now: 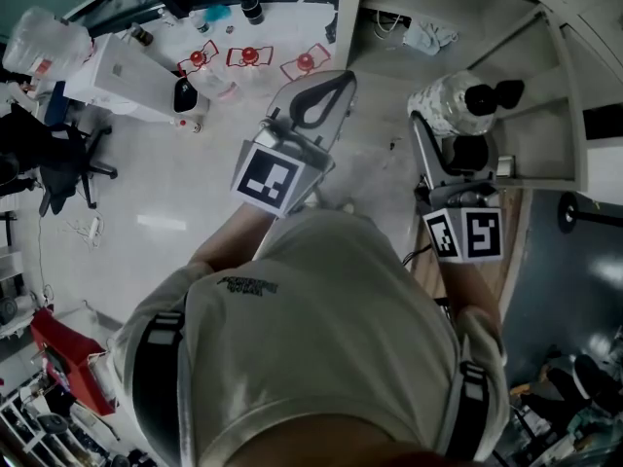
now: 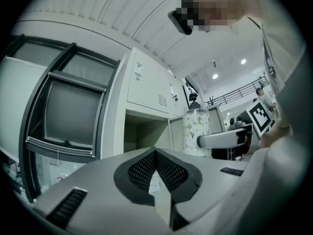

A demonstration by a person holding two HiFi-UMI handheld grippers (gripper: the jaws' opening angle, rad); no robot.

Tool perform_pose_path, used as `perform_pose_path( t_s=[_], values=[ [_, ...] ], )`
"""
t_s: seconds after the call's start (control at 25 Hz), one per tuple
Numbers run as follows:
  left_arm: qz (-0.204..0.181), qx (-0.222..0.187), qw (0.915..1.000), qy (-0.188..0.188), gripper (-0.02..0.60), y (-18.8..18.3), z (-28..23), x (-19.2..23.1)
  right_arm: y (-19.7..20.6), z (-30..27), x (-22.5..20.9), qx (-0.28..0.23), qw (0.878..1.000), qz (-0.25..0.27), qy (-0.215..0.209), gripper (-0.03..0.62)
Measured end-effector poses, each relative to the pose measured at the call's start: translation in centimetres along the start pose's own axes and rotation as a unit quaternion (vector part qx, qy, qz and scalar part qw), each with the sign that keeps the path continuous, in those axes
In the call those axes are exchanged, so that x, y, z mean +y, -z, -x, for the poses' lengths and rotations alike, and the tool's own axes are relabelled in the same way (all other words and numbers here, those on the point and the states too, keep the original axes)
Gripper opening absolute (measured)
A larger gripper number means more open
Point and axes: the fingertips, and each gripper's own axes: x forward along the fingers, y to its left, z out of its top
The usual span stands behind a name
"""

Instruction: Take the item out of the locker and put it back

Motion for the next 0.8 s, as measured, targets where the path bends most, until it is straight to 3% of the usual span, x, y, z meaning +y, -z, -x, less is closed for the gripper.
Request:
perform_pose_path(
  t_s=[0.32, 0.8],
  values=[
    [0.038, 0.002, 0.9991, -0.017, 0.011, 0.61, 0.08, 0.55, 0.09, 0.02, 0.24, 0.001, 1.000, 0.001, -0.004, 0.328],
    [0.024, 0.009, 0.9996, -0.013, 0.011, 0.52, -0.69, 0.47, 0.06, -0.84, -0.03, 0.001, 1.000, 0.006, -0.010, 0.328]
  ],
)
